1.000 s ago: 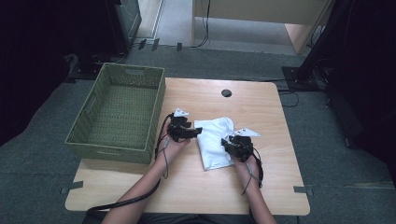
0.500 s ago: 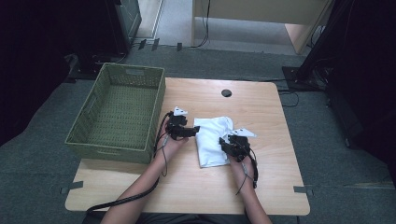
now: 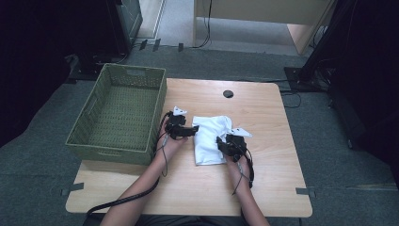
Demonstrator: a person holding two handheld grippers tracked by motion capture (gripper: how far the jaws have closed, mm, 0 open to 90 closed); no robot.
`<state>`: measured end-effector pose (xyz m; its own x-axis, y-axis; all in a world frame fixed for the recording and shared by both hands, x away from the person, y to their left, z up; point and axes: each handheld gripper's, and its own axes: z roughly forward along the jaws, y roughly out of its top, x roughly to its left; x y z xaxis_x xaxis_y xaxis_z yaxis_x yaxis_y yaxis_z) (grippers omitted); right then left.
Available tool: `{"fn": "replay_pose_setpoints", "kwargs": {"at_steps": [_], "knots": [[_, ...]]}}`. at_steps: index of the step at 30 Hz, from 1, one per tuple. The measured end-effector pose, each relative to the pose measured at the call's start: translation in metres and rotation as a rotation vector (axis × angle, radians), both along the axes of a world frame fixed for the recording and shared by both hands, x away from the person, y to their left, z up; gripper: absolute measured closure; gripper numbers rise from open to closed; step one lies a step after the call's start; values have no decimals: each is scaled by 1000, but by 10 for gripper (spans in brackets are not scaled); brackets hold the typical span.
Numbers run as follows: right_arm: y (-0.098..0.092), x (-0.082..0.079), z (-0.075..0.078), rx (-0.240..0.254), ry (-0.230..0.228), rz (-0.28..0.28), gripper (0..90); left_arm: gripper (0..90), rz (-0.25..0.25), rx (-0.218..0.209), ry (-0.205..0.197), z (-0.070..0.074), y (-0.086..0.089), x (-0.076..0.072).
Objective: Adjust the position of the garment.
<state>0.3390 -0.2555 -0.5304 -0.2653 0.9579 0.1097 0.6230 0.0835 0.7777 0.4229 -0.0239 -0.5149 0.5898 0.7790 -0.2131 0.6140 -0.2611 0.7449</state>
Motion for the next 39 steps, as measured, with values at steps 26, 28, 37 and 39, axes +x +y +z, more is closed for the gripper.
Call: {"fn": "replay_pose_setpoints", "kwargs": {"at_steps": [26,28,37,39], "knots": [[21,9,0,3,1,24,527,290,10,41,-28,-11,3,23],[22,9,0,3,0,28,526,290,5,42,-38,-12,3,24],[32,13,0,2,-1,50,521,293,18,36,-47,-13,9,28],[35,15,0,2,0,54,520,298,24,42,-49,-13,10,29]]}}
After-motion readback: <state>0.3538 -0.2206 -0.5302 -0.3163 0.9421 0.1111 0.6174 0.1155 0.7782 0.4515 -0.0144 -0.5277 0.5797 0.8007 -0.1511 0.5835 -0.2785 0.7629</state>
